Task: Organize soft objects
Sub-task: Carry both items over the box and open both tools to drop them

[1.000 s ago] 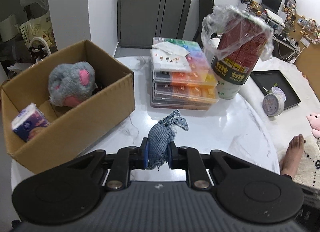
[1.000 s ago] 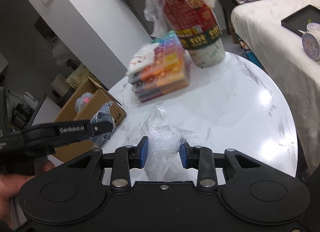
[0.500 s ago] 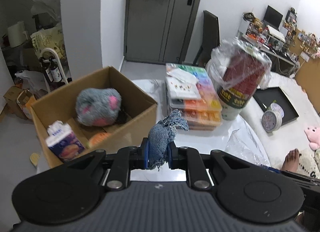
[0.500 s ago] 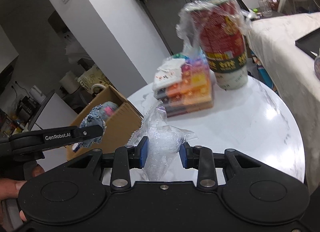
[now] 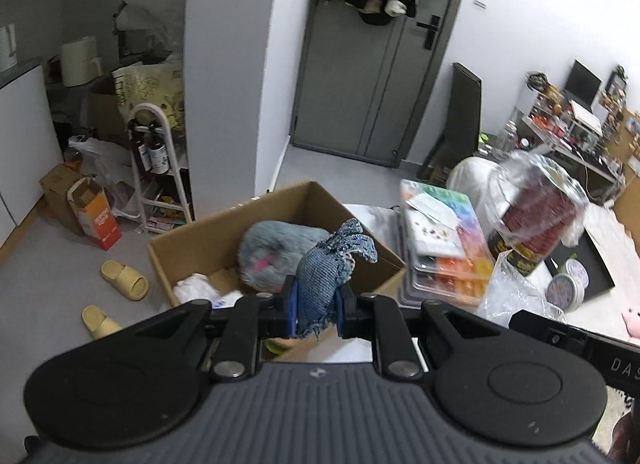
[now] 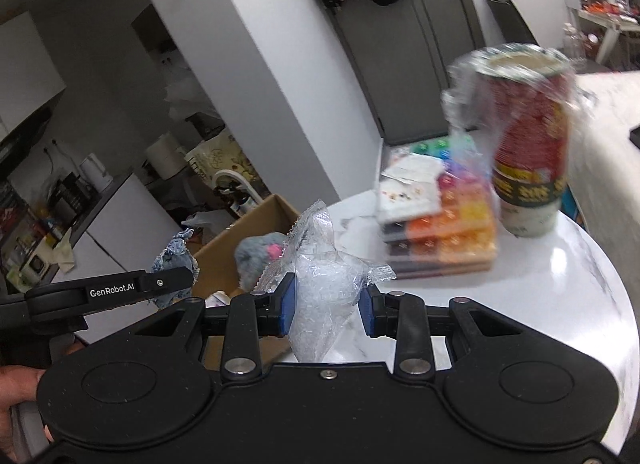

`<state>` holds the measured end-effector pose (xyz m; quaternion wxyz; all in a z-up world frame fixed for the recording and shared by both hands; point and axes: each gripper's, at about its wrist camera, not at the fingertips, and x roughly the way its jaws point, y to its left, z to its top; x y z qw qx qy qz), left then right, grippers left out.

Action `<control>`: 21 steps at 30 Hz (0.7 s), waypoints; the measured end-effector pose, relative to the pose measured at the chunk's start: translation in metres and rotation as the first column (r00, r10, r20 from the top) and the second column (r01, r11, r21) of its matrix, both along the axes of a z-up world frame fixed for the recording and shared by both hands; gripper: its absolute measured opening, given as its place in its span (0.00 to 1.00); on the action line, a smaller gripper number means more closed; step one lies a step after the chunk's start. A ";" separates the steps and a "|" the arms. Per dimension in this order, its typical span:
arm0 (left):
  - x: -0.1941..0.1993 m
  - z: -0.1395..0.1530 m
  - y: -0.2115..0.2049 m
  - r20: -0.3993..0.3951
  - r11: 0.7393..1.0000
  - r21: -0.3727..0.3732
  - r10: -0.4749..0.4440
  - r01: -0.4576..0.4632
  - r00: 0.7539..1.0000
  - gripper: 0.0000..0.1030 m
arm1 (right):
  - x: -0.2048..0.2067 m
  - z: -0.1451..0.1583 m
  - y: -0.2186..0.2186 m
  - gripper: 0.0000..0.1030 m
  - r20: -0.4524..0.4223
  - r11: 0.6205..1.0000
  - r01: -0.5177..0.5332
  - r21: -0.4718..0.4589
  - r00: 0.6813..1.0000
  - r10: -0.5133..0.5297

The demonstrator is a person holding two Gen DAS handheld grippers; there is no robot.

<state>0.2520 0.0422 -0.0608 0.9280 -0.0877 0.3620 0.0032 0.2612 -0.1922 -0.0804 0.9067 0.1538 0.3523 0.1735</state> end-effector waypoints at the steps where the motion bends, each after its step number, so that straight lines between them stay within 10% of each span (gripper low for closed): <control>1: 0.000 0.001 0.004 0.001 1.000 -0.004 0.007 -0.007 1.000 0.17 | 0.003 0.002 0.005 0.31 0.004 1.000 -0.008 -0.005 1.000 0.008; 21: 0.031 -0.006 0.052 -0.025 0.992 -0.076 0.102 -0.103 0.995 0.17 | 0.043 0.008 0.076 0.31 -0.012 0.993 -0.107 -0.057 0.994 0.107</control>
